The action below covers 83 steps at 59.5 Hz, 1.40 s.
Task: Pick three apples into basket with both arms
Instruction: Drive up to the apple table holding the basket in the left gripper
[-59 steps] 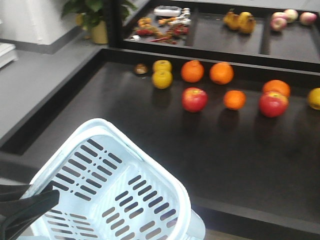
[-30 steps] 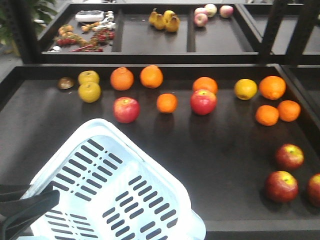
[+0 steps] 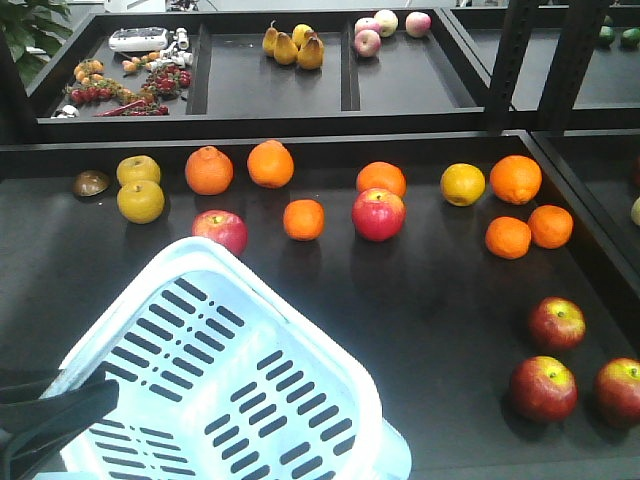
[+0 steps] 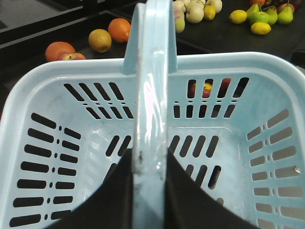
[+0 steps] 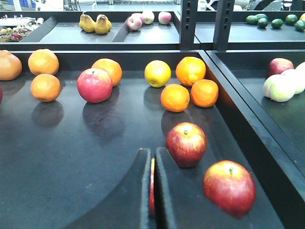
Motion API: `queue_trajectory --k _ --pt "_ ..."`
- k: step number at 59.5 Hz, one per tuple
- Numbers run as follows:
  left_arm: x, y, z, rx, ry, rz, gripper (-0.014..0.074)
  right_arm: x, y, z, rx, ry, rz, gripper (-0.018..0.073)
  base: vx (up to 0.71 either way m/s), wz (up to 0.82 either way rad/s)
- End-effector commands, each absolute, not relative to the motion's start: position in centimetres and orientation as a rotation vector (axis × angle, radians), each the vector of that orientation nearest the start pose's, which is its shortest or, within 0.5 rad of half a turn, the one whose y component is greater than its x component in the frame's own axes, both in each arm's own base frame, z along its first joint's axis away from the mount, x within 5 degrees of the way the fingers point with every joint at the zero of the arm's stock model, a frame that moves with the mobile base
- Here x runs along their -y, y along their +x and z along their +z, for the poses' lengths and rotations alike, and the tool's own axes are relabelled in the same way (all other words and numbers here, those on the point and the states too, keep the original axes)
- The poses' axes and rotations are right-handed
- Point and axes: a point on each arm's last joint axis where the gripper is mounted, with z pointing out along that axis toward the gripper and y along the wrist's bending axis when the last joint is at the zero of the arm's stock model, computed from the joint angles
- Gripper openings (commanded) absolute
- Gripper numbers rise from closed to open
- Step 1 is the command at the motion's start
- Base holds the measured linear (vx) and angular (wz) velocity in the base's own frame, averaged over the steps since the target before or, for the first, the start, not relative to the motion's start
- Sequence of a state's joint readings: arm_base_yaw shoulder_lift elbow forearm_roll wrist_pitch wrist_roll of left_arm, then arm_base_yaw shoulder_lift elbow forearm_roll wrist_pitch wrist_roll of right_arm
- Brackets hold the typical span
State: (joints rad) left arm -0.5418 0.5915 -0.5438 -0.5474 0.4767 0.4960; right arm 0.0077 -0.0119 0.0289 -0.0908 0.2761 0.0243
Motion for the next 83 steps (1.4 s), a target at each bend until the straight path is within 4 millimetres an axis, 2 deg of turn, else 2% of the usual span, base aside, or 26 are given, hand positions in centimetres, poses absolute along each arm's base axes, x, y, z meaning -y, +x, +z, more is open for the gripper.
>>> queue_trajectory --k 1,83 --pt "7.93 9.45 32.89 -1.771 0.593 -0.612 -0.0006 0.14 5.56 18.21 -1.704 -0.055 -0.068 0.0008 0.06 0.03" --pt "7.93 9.45 32.89 -1.771 0.593 -0.612 -0.0006 0.14 5.56 18.21 -1.704 -0.055 -0.068 0.0008 0.08 0.02"
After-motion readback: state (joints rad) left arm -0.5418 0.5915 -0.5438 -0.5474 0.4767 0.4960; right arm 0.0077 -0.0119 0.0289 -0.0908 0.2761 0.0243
